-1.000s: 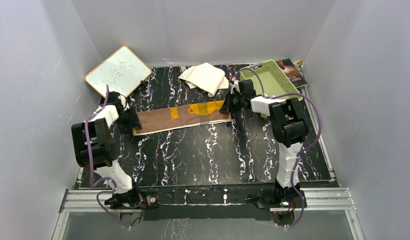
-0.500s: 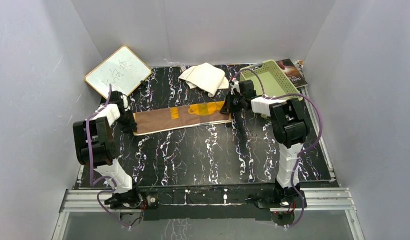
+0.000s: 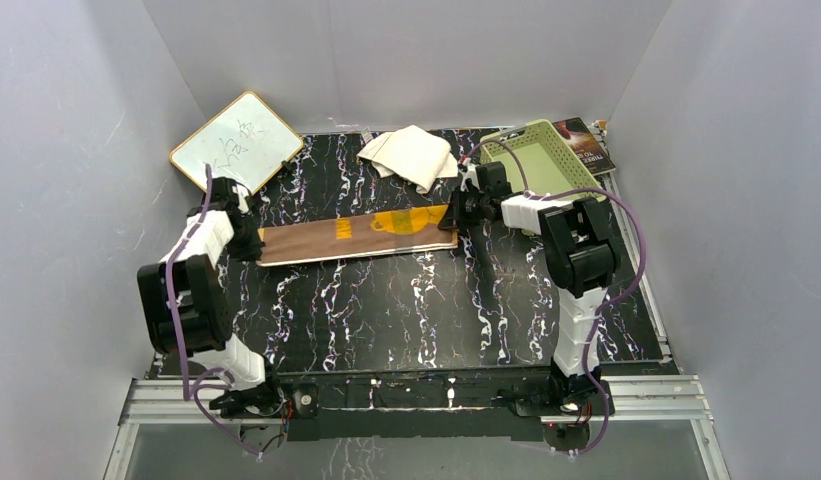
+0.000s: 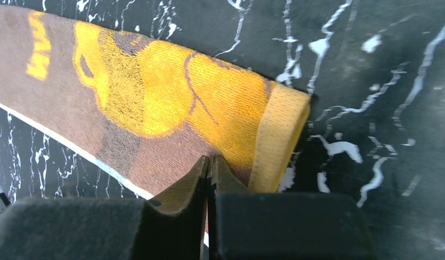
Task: Roll the towels
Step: Fold the towel at the center of the board.
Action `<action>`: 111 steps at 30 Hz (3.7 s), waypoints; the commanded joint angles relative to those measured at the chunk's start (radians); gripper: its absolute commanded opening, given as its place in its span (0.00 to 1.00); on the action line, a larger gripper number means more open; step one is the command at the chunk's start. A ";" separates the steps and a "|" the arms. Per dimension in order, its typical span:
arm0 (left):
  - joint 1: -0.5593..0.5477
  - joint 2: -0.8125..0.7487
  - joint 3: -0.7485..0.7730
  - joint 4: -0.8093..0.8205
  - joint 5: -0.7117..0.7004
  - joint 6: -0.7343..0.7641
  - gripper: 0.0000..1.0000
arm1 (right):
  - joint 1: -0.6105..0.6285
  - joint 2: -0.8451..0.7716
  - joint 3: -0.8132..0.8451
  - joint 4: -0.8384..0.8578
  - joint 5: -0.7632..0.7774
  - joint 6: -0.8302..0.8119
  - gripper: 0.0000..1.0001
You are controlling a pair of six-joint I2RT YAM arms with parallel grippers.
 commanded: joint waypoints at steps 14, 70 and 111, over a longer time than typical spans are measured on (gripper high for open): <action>-0.104 -0.209 0.074 -0.107 -0.337 0.038 0.00 | 0.121 -0.226 0.036 -0.090 0.092 -0.006 0.78; -0.988 0.411 0.804 -0.333 -0.399 -0.110 0.00 | -0.100 -0.461 -0.118 -0.135 0.124 0.018 0.84; -0.942 -0.051 0.321 0.205 -0.241 -0.147 0.87 | -0.047 -0.395 -0.131 -0.077 0.123 0.022 0.83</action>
